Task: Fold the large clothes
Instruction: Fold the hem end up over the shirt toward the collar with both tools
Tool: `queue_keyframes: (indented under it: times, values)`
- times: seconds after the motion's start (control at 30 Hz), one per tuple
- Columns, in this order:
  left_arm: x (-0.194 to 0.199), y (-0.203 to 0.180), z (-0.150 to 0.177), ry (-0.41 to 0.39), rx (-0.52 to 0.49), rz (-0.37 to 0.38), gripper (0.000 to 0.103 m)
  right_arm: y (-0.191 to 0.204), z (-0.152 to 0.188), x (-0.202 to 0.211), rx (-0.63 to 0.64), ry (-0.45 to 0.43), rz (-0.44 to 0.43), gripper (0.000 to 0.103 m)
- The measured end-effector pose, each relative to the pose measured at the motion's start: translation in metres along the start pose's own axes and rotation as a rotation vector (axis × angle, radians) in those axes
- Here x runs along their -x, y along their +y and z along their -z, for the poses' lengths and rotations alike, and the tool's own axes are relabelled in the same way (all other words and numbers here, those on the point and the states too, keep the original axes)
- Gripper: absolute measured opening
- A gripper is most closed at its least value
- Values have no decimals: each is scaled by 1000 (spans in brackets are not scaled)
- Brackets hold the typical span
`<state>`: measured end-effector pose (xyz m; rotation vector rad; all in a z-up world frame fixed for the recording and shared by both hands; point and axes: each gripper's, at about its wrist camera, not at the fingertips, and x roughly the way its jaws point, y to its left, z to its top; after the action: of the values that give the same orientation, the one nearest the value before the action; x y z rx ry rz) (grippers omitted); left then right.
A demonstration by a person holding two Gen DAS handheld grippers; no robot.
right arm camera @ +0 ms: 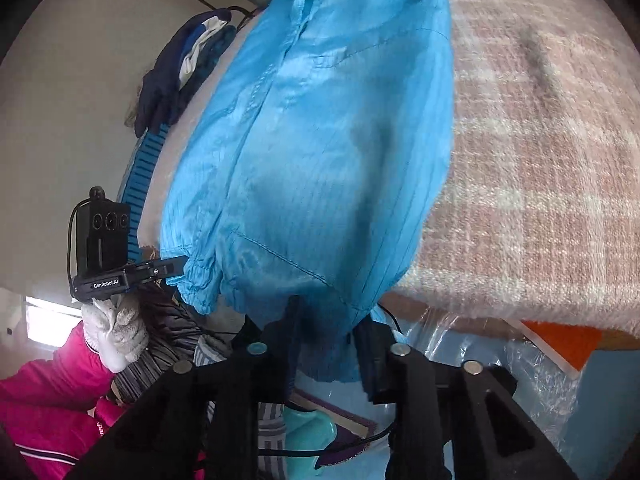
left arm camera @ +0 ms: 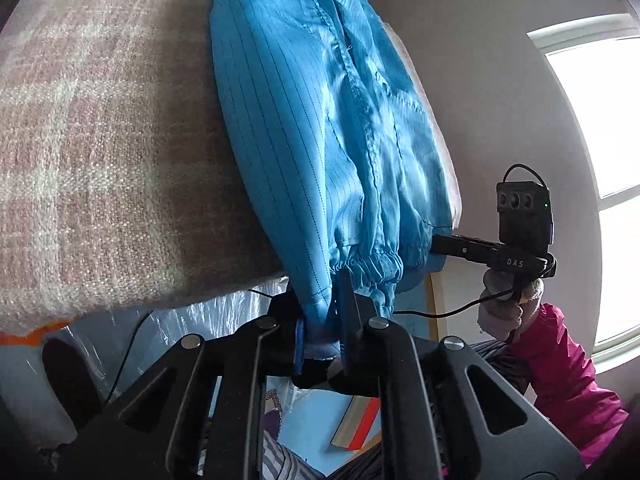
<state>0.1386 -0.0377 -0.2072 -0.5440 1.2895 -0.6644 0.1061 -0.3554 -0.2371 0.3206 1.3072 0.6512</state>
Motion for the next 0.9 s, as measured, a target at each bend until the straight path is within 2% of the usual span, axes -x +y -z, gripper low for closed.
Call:
queue_keyframes:
  times: [0.03, 0.13, 0.43, 0.57, 0.67, 0.9]
  values:
    - [3, -4, -1, -6, -5, 9, 7, 4, -2, 3, 4, -13, -8, 8]
    - [13, -16, -8, -28, 1, 56, 6, 11, -6, 19, -2, -81, -52, 3]
    - [42, -50, -42, -93, -36, 116, 4, 24, -26, 58, -128, -295, -156, 2]
    - [56, -53, -65, -116, -61, 124, 4, 28, -51, 67, -174, -373, -126, 2]
    - [61, -54, -92, -136, -80, 118, 4, 26, -80, 66, -199, -402, -106, 2]
    - [59, -42, -160, -199, -43, 81, 4, 4, -148, 55, -266, -439, -58, 2]
